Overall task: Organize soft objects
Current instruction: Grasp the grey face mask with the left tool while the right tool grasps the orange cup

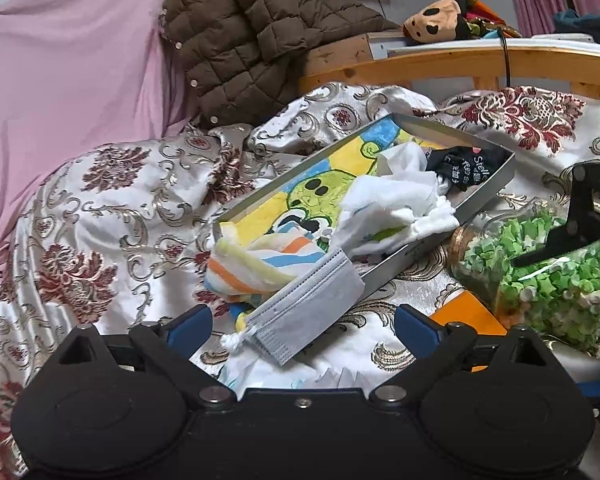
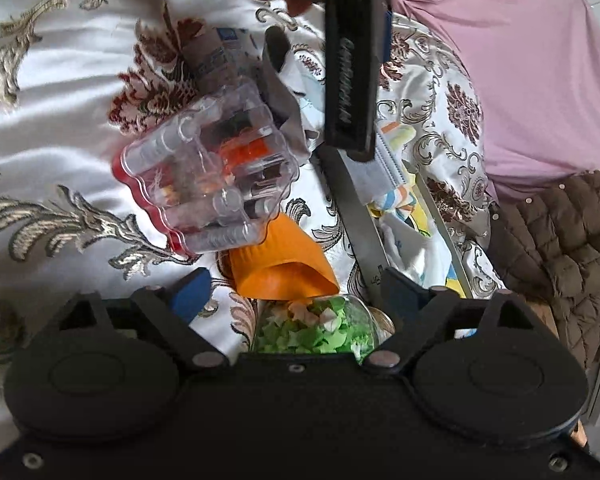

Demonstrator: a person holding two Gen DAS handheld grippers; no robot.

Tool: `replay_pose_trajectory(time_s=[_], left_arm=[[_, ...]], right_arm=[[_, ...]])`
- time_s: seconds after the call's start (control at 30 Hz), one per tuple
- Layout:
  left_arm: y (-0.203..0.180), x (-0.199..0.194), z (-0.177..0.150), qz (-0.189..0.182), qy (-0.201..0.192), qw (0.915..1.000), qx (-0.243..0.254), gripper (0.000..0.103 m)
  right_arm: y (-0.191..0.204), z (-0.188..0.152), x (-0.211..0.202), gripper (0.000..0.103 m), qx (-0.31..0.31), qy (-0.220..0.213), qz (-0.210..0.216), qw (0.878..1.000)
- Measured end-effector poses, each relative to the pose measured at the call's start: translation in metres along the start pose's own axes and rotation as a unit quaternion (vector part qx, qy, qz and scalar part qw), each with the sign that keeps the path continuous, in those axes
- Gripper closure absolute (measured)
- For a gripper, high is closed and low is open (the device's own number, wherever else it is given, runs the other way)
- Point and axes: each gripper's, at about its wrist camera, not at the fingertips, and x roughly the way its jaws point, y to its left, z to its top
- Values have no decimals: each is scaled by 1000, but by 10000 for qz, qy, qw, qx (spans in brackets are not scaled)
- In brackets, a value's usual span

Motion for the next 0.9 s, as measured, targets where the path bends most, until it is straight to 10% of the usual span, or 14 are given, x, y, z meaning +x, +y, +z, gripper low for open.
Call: replay_pose_trajectory(time_s=[0.57, 0.9], left_arm=[[7, 48, -8, -348, 504, 9981, 12, 14], [9, 60, -10, -299, 584, 9978, -77, 48]], right_arm=[[12, 2, 43, 65, -487, -108, 327, 9982], [19, 7, 39, 78, -432, -31, 423, 9982]])
